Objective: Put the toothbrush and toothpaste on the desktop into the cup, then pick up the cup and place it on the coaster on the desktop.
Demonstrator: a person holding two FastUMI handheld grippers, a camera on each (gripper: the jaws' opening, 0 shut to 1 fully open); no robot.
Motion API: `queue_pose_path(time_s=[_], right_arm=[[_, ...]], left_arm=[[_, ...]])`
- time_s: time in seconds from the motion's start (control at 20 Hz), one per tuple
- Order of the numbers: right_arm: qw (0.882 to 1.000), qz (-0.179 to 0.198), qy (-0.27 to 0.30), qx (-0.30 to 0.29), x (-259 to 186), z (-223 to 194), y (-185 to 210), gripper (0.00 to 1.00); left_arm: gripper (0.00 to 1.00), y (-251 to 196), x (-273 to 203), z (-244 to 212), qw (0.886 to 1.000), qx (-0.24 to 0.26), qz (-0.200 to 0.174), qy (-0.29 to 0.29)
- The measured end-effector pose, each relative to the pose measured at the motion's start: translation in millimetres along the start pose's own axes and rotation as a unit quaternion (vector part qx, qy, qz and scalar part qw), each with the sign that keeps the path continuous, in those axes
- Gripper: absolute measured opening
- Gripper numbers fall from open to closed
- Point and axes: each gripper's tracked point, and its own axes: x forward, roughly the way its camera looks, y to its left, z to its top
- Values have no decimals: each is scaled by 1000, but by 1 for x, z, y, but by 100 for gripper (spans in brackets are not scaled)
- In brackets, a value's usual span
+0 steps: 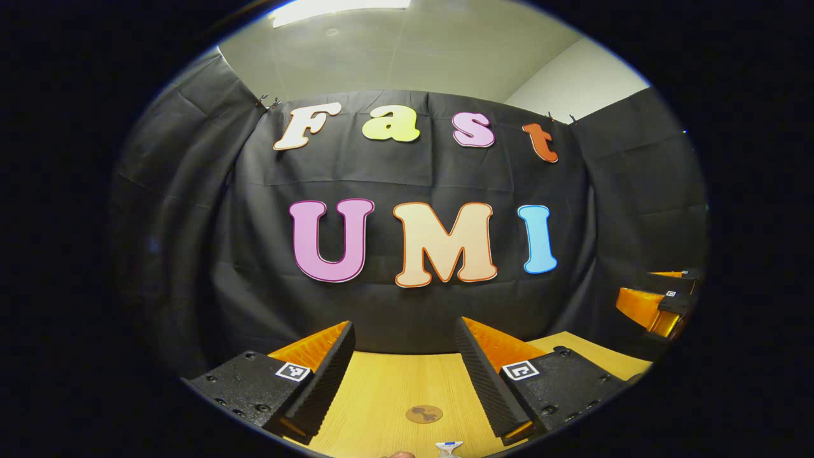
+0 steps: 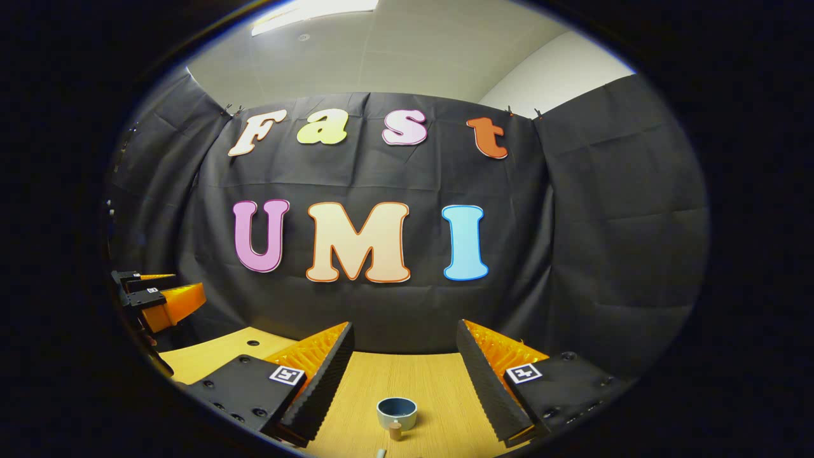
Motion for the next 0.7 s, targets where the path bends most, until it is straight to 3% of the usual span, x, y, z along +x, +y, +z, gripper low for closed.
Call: queue_pose_path(time_s=[0.4, 0.7], right_arm=[[1000, 2, 18, -9, 14, -15, 4, 99], [998, 17, 61, -20, 19, -50, 9, 99]], left_arm=[[93, -3, 11, -4, 1000, -8, -7, -1], [93, 2, 9, -6, 1000, -5, 2, 1]])
